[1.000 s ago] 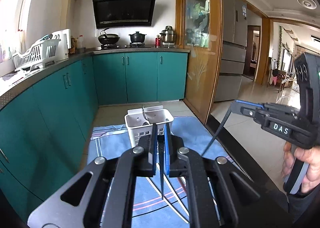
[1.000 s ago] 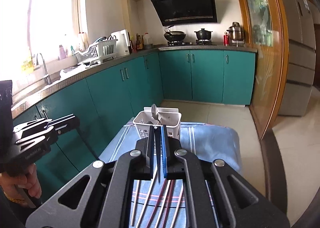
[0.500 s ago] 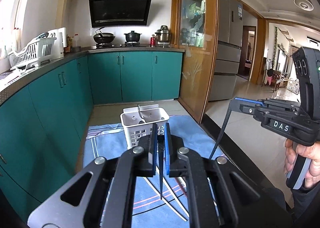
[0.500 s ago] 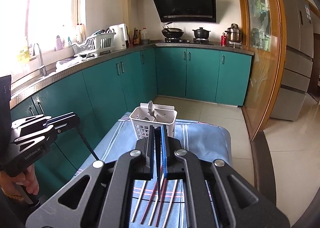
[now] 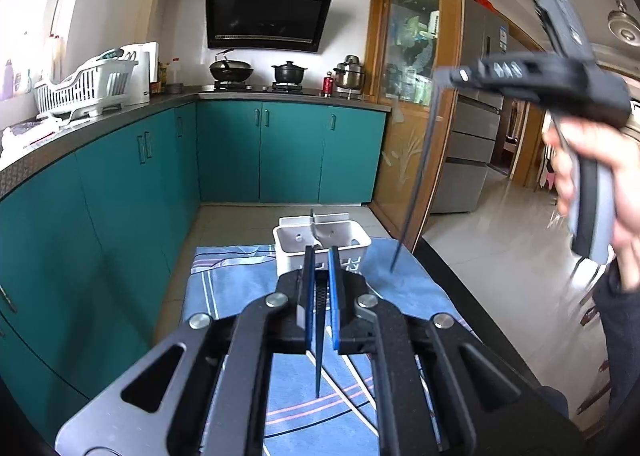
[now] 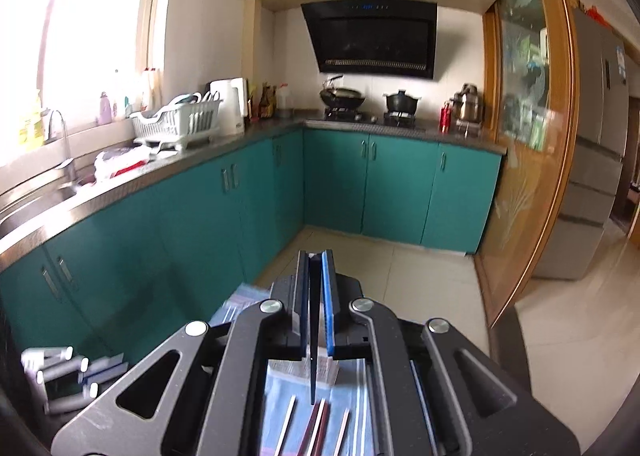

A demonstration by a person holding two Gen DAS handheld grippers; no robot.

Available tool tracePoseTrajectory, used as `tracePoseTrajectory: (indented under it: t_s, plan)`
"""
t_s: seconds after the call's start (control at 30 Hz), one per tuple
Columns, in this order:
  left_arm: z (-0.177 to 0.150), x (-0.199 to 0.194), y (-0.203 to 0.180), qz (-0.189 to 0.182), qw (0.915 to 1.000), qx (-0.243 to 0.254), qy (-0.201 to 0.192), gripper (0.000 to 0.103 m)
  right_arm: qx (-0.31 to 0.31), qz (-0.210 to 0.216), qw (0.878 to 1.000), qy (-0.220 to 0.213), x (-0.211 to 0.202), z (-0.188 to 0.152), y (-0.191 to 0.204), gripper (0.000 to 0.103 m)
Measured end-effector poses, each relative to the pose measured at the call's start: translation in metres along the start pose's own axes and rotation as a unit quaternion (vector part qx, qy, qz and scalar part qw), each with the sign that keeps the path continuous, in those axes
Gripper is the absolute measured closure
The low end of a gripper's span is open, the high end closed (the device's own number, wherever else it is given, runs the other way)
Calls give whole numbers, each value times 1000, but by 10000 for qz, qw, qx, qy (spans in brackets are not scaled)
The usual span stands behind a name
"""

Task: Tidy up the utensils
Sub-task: 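Drop the black chopstick into the holder with the right tool while the left tool carries its chopstick, then lower the white chopstick into the white holder and open the left tool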

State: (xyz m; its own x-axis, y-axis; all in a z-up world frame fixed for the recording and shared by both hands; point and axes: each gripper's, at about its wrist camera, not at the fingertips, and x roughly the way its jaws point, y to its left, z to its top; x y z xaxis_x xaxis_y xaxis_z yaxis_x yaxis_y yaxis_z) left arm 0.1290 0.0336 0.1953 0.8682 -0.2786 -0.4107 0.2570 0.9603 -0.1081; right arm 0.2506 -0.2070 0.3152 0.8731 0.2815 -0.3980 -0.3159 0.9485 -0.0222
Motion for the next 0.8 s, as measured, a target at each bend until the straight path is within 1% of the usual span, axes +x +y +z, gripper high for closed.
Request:
tracePoseTrajectory:
  t_s: [0.13,0.27,0.37,0.5,0.63,0.67,0.7,0.73,0.77,0.8]
  plan:
    - [0,1,11,1,10000,-90,6,97,22,-164,9999,-34,35,25,0,96]
    - [1,4,21,-14,9998,-175,21,97,178,-288,9994,78,73,24,-3,96]
    - [-2,7,19,-18,9998,-170,64,97,378,-227,9983,393,109,8,-7,96]
    - [-2,11,22,-21,9998,-192,91,97,641,-90,9942,861,149,-30,-15,96]
    - [-2,15,21,24,9997,-208,110,97,688,108,9906,1180,164,-64,-16,96]
    - [-3,16,20,35,9997,-206,111,97,690,160,9904,1187,162,-67,-15,95]
    - [-3,16,20,41,9997,-212,113,97,715,216,9906,1149,157,-74,-17,87]
    - [-4,17,18,63,9997,-213,119,97,738,243,9912,1068,150,-78,-20,70]
    - [-4,18,18,91,9997,-210,114,97,764,249,9921,962,141,-83,-22,56]
    - [-4,18,18,118,9996,-224,104,97,807,232,9937,740,127,-89,-26,39]
